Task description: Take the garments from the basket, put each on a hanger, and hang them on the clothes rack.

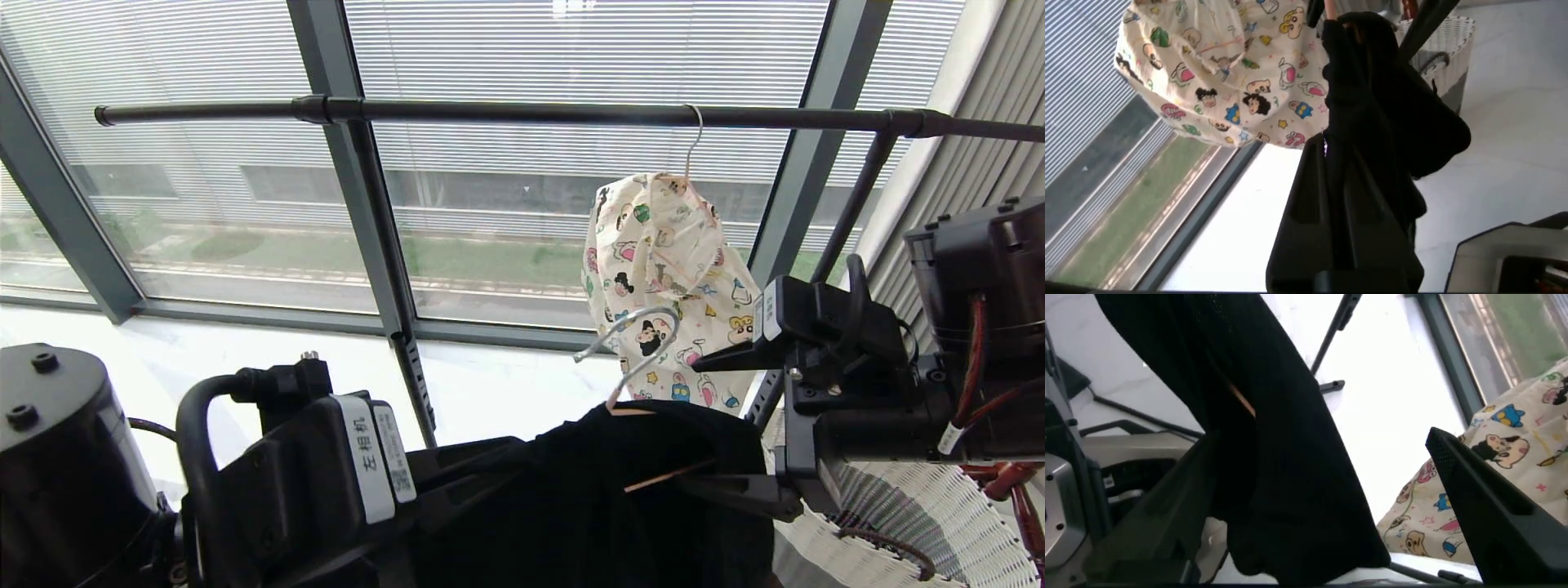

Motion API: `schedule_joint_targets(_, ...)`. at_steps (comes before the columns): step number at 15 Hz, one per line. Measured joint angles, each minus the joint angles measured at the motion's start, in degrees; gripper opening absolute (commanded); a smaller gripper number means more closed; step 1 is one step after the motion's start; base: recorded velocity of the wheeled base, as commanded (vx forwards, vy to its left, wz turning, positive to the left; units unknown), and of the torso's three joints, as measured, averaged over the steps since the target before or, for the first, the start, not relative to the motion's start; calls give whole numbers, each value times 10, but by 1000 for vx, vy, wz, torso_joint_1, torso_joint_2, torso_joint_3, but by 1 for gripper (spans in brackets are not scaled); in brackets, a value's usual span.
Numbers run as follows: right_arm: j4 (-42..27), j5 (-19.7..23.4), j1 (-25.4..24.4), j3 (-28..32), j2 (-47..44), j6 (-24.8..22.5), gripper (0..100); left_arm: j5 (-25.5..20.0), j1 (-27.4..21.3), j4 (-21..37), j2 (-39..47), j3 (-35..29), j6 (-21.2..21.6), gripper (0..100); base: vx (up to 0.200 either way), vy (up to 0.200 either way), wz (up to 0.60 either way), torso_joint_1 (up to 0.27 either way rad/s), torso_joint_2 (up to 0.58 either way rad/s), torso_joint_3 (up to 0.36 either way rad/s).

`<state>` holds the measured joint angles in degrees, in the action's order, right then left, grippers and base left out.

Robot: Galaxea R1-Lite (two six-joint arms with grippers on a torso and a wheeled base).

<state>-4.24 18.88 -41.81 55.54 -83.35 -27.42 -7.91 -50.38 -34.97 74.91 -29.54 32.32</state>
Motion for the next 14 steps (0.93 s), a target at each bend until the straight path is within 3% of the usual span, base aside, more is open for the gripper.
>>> schedule_joint_targets(5, -11, 15, -19, -2, -7, -10, 100, 0, -51, 0, 0, -15, 7, 0, 0, 0, 0, 0, 0, 0)
schedule_joint_targets(6, -11, 17, -20, -3, -8, -12, 0, 0, -57, 0, 0, -17, 8, 0, 0, 0, 0, 0, 0, 0)
schedule_joint_targets(14, -5, 13, -17, -3, -10, -26, 0, 2, -62, -1, -3, -22, 10, 0, 0, 0, 0, 0, 0, 0)
